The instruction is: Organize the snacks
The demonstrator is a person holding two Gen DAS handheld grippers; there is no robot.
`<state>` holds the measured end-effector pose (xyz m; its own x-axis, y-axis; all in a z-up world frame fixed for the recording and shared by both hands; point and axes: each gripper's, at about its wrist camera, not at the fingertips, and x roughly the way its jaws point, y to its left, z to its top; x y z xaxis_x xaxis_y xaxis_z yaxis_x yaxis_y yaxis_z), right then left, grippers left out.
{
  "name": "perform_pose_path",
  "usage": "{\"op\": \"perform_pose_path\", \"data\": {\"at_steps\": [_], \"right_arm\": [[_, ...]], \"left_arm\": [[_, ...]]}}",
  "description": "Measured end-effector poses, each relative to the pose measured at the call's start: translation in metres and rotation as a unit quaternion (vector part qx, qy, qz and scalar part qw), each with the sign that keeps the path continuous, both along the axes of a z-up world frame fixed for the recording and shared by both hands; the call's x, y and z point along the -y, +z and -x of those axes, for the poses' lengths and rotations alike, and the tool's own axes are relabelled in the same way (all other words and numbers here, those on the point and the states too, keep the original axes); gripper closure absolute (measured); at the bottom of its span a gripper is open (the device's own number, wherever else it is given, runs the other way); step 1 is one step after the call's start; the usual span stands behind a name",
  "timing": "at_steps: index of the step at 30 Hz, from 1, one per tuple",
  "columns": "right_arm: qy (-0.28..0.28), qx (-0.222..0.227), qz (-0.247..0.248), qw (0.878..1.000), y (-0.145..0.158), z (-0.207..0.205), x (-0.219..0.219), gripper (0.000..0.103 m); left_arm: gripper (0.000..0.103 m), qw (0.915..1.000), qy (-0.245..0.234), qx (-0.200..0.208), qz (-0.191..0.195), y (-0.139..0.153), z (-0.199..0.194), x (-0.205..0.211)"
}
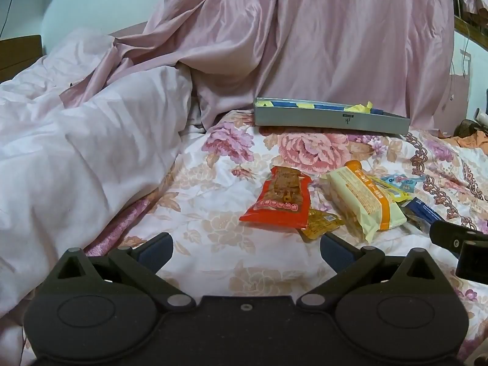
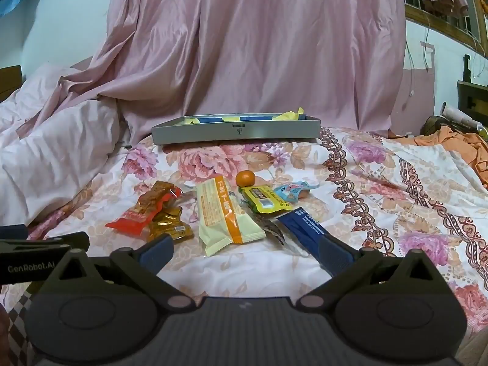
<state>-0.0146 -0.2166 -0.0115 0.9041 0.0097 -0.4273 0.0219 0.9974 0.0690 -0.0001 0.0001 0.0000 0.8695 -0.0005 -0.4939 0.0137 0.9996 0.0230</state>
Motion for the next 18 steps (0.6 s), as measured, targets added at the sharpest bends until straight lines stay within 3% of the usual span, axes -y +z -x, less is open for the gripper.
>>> {"op": "perform_pose_path", "data": {"at_steps": [18], "right_arm": [[-0.001,-0.003,-0.001,1.0,-0.0014,0.0001,-0.0006,0.0]], "left_arm": [[0.001,1.0,-0.002,-0.001,0.002,0.0032,0.0001,0.0019]]}}
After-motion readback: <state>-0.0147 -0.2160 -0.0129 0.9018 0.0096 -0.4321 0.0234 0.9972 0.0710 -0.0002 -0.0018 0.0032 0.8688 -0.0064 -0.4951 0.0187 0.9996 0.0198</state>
